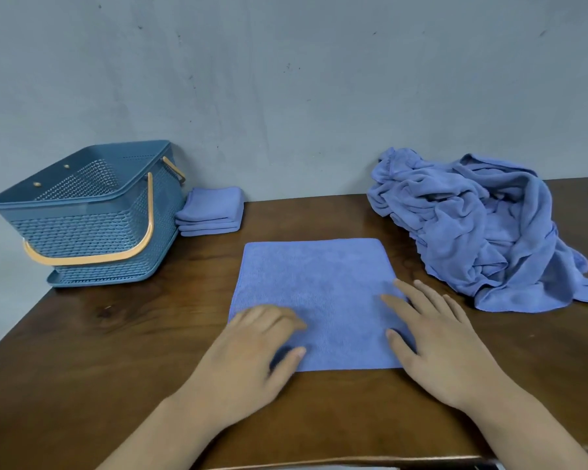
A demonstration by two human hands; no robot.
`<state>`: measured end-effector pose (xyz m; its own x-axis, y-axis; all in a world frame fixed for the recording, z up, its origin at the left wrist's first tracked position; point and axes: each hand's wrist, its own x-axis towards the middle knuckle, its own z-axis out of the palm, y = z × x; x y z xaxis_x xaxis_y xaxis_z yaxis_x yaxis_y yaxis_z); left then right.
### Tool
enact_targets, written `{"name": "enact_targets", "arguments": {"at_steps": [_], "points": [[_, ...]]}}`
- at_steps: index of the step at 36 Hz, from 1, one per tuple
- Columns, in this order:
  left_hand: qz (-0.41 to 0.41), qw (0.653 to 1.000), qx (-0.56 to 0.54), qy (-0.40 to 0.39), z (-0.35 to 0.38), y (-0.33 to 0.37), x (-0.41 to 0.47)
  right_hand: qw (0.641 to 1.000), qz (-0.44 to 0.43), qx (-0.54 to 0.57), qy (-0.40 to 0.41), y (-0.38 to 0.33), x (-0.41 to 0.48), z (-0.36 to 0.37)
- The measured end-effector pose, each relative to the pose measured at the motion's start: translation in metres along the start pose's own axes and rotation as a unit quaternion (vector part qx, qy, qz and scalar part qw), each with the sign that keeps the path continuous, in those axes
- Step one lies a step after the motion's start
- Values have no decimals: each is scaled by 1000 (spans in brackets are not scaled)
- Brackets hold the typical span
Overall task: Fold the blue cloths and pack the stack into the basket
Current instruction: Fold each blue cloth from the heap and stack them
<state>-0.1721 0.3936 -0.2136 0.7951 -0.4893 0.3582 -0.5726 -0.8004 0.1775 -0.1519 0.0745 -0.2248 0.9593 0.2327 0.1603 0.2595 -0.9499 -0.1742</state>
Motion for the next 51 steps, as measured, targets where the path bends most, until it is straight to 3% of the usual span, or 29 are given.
{"name": "enact_targets", "arguments": {"at_steps": [4, 8, 15, 26, 33, 41, 46, 51], "points": [[65, 998, 12, -14, 11, 23, 14, 987, -124, 65, 78, 0, -3, -1], [76, 997, 6, -28, 22, 26, 18, 974, -196, 92, 72, 0, -4, 1], [68, 997, 24, 18, 30, 27, 15, 967, -212, 123, 74, -9, -10, -5], [38, 999, 14, 14, 29, 36, 18, 969, -220, 28, 108, -22, -5, 3], [14, 997, 69, 41, 36, 30, 20, 974, -204, 63, 82, -14, -5, 3], [-102, 994, -21, 17, 9, -19, -24, 981, -72, 173, 42, 24, -18, 4], [-172, 977, -125, 15, -12, -33, -47, 952, -6, 305, 26, 16, -22, -15], [-200, 967, -155, 20, -20, -30, -55, 922, 25, 386, 25, 8, -24, -30]]}}
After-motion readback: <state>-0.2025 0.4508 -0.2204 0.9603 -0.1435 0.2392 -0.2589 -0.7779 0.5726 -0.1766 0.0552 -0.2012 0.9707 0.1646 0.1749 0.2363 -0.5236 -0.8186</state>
